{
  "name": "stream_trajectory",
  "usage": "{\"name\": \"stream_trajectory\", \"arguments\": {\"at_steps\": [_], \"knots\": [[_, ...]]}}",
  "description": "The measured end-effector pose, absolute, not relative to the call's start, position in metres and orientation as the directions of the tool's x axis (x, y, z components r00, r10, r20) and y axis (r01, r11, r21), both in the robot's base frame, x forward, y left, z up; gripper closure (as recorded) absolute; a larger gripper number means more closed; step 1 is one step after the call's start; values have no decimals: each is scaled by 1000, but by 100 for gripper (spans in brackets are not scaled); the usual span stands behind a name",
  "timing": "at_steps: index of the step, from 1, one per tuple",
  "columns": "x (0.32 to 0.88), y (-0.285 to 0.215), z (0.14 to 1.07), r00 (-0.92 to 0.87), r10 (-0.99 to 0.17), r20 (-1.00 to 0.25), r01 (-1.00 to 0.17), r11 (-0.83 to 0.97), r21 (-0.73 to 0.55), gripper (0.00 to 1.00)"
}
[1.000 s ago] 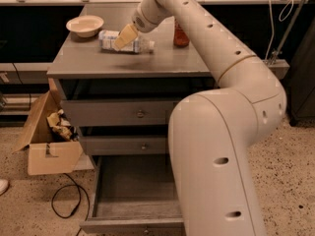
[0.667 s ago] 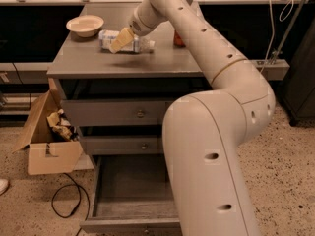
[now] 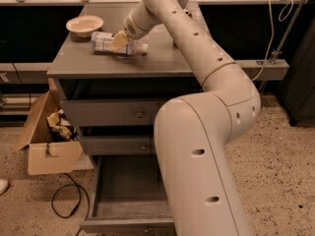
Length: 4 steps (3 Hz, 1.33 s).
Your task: Place blue plastic bottle into bottom drawer
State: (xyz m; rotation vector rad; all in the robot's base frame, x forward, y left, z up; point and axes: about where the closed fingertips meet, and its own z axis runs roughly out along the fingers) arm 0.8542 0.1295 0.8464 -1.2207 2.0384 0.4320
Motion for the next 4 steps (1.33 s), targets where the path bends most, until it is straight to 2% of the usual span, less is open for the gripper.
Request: {"name": "stream_trajectory", "arguments": {"at_steps": [2, 3, 4], "knots": [[839, 138, 871, -255, -609, -751, -873, 479, -91, 89], [778, 118, 924, -168, -609, -775, -874, 455, -169, 100], [778, 118, 924, -168, -609, -775, -874, 455, -169, 100]]}}
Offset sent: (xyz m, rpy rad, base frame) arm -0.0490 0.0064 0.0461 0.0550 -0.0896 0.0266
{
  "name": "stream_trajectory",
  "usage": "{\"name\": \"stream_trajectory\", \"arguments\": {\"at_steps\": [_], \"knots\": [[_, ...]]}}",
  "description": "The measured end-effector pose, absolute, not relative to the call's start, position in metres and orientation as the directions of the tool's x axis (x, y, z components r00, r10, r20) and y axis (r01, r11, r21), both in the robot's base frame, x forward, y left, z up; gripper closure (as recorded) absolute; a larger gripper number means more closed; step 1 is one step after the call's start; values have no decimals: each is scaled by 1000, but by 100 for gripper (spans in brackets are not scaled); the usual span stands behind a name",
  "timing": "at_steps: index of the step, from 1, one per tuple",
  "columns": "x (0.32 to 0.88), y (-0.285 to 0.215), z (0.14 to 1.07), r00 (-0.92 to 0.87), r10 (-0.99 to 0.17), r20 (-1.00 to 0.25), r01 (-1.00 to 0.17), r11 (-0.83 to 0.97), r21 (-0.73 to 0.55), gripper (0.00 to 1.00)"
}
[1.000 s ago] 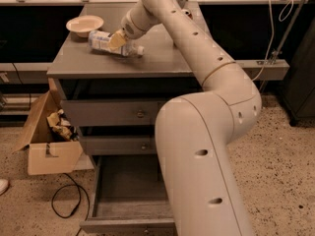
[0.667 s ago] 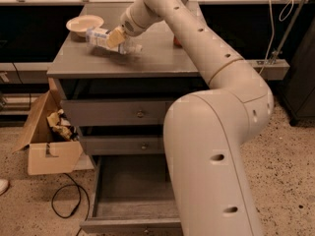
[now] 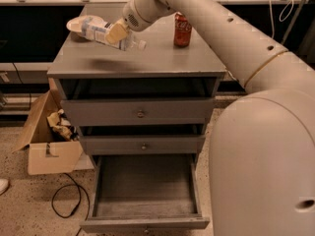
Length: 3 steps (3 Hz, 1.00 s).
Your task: Place blue plastic bottle into bottom drawer
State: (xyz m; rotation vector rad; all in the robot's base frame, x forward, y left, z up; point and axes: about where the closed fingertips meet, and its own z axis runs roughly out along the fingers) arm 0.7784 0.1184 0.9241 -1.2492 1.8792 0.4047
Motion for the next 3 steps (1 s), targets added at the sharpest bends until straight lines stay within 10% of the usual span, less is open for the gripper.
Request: {"name": "stream_trajectory", "arguments": {"at_steps": [3], "knots": [[665, 82, 870, -190, -724, -663, -876, 430, -219, 100]]}}
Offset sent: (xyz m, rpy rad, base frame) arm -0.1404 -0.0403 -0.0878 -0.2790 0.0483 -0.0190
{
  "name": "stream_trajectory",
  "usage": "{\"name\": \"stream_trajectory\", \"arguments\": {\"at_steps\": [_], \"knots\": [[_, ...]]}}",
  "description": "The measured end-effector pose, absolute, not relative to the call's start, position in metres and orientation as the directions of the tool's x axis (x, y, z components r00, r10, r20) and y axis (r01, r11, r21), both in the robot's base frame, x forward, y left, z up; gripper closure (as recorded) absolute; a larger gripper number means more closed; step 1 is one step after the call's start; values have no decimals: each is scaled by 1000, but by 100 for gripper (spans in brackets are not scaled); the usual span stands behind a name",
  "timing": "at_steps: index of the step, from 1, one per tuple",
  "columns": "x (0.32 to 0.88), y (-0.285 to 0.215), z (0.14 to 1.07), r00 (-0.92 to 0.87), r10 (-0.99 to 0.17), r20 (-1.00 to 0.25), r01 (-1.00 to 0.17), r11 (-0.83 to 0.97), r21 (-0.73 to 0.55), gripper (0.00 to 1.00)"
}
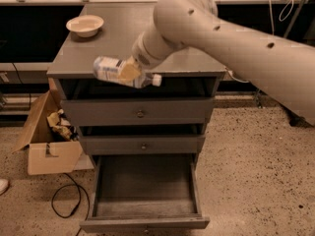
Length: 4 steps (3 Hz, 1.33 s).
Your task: Place blue plastic bottle into bottom drawer
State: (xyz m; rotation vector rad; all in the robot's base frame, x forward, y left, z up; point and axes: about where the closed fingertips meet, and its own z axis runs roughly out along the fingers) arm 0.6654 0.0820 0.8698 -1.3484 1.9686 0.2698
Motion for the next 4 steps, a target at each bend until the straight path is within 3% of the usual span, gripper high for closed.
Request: {"name": "stream_trajectory", "arguments": {"at_steps": [1, 3, 4], "knots": [[623, 72, 817, -233, -742, -629, -898, 412, -153, 100], [621, 74, 803, -218, -735, -642, -917, 380, -124, 100], [608, 73, 746, -204, -705, -679, -958, 287, -9, 100]]}}
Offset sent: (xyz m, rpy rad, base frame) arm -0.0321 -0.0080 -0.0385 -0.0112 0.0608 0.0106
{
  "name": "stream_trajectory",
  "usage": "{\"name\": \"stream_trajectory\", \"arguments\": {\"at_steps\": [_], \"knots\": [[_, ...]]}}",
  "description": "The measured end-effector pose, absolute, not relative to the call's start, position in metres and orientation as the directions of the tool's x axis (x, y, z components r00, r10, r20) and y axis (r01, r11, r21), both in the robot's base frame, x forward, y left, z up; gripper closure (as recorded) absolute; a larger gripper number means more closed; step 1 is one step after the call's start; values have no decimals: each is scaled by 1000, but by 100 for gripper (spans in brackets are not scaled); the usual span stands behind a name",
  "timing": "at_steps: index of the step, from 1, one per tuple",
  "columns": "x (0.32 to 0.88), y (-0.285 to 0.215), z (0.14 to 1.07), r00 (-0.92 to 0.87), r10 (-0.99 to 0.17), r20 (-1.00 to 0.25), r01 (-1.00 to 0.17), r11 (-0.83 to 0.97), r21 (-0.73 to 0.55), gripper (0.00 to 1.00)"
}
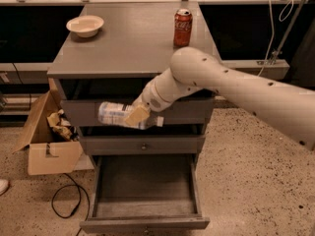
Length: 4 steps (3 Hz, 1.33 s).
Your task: Place blue plastic bottle into bottom drawer
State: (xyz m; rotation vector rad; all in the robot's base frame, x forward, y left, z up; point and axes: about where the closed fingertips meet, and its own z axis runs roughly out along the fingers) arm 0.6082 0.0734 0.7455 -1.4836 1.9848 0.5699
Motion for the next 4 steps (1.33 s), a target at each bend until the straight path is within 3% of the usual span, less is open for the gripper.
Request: {"name": "stream_trajectory", "arguments": {"at_steps": [1, 3, 4], "knots": [[599, 65, 690, -221, -673, -706, -968, 241, 73, 100], [604, 45, 594, -255, -693, -674, -946, 322, 27, 100], [604, 45, 594, -255, -693, -674, -946, 322, 27, 100]]}}
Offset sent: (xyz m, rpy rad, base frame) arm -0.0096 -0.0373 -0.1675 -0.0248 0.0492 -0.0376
